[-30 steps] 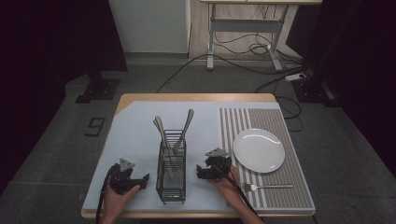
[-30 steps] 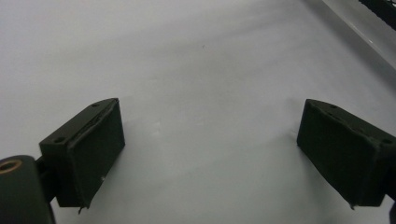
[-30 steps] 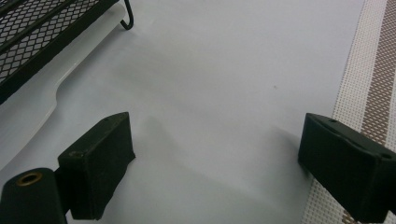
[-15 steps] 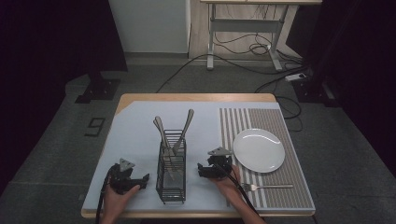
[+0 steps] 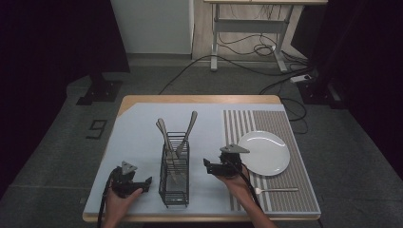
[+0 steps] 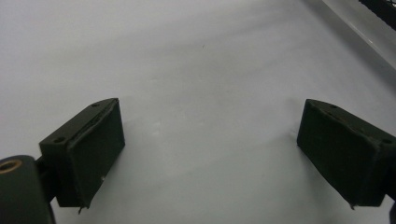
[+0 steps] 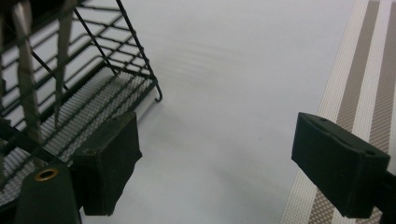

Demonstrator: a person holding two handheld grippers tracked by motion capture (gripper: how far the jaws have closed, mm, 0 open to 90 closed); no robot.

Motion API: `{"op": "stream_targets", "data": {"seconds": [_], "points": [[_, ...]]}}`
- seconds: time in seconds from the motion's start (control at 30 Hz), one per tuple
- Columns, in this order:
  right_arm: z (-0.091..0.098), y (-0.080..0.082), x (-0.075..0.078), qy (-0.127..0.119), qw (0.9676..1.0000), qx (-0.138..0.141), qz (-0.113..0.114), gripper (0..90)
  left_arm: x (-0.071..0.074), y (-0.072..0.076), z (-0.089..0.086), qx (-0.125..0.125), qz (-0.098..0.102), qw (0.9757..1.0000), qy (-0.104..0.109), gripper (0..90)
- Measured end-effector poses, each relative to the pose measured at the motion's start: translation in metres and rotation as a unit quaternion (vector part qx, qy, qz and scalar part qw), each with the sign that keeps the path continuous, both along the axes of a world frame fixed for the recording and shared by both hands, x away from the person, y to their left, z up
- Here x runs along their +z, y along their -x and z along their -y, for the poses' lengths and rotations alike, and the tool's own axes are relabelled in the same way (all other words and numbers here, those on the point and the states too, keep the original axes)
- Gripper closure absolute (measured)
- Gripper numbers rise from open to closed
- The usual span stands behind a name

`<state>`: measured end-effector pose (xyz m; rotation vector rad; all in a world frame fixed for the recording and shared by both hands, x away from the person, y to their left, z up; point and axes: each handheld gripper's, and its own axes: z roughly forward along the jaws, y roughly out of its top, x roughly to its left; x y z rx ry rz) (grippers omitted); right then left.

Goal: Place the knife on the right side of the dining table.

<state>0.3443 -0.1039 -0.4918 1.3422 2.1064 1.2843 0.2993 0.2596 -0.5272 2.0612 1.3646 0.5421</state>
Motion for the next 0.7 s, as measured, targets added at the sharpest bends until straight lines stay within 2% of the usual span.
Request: {"op": "stream_targets", "data": {"seconds": [0.47,0.7], "points": [[-0.001,-0.005,0.025,-0.033,0.9990,0.016,0.025,15.7,0.000,0.000,0.000,0.001,0.001,1.0000,0.001,7.1],[-0.013,-0.014,0.037,-0.034,0.9983,0.032,0.035,18.0,0.000,0.000,0.000,0.001,0.001,1.0000,0.001,7.1]]}}
